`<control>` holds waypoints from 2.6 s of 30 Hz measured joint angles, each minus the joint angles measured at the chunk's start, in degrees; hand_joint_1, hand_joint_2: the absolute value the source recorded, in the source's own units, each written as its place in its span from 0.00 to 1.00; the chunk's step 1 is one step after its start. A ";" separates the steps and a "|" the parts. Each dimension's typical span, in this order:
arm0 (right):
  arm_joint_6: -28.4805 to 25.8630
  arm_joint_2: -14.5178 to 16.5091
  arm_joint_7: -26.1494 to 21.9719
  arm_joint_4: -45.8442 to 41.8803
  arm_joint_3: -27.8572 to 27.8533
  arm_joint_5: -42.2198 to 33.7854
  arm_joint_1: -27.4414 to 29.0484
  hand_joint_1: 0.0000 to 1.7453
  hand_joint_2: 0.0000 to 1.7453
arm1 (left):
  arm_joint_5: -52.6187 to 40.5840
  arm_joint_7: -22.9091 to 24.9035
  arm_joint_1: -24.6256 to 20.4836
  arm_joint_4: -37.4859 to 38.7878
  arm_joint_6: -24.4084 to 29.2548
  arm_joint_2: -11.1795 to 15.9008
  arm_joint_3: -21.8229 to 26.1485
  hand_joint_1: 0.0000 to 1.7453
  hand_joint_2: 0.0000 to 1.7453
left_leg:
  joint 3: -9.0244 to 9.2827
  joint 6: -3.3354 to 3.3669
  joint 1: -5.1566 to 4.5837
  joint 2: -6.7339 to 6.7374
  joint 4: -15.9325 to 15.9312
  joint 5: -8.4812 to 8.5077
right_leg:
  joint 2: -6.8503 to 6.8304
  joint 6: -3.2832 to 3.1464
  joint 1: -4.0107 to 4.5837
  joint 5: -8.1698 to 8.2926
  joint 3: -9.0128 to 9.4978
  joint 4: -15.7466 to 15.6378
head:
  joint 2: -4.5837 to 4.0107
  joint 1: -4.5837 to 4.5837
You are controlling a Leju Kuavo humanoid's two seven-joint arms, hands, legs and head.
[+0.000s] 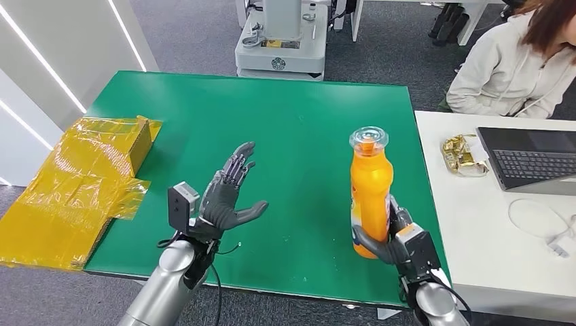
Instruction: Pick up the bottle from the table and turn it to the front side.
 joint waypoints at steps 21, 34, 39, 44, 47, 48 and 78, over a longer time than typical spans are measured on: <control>-6.76 9.80 1.72 12.87 14.24 5.78 -20.46 1.00 1.00 | 11.90 4.43 -19.71 13.92 -3.69 0.20 -5.91 0.00 1.00 | -0.29 -0.06 0.01 0.02 0.00 0.09 | 0.03 -0.13 0.01 0.10 -0.35 0.10 | 0.00 -0.01; -5.41 10.57 5.14 12.39 16.40 8.06 -21.48 1.00 1.00 | 11.77 6.10 -23.10 14.29 -3.41 0.60 -5.91 0.00 1.00 | -0.29 -0.06 0.00 0.05 0.01 0.09 | 0.07 -0.13 0.00 0.10 -0.37 0.09 | 0.00 -0.01; -5.42 10.59 5.09 13.44 16.35 7.92 -21.66 1.00 1.00 | 13.07 7.55 -23.12 14.29 -4.23 0.60 -5.91 0.00 1.00 | -0.29 -0.06 0.00 0.07 0.01 0.09 | 0.09 -0.13 0.00 0.10 -0.40 0.09 | 0.00 -0.01; -5.95 10.49 4.43 14.75 16.11 7.26 -21.75 1.00 1.00 | 14.94 8.38 -23.32 14.28 -5.36 0.58 -5.91 0.00 1.00 | -0.30 -0.06 0.00 0.08 0.02 0.09 | 0.10 -0.13 0.00 0.10 -0.40 0.09 | 0.00 -0.01; -5.84 10.47 3.96 16.50 16.07 6.95 -22.39 1.00 1.00 | 16.57 9.07 -23.70 14.21 -6.26 0.56 -5.91 0.00 1.00 | -0.30 -0.05 0.00 0.08 0.02 0.09 | 0.10 -0.13 0.00 0.10 -0.39 0.09 | 0.00 -0.01; -5.76 10.47 3.80 17.21 16.07 6.83 -22.68 1.00 1.00 | 17.22 9.33 -23.86 14.17 -6.56 0.55 -5.91 0.00 1.00 | -0.30 -0.05 0.00 0.08 0.02 0.09 | 0.10 -0.13 0.00 0.11 -0.39 0.09 | 0.00 -0.02; -7.21 13.06 5.75 19.41 16.77 8.09 -25.93 1.00 1.00 | 6.78 5.16 -24.67 11.73 -1.83 -0.80 -6.66 0.00 1.00 | -0.32 -0.06 0.00 0.07 0.02 0.09 | 0.09 -0.13 0.00 0.11 -0.40 0.09 | 0.00 -0.01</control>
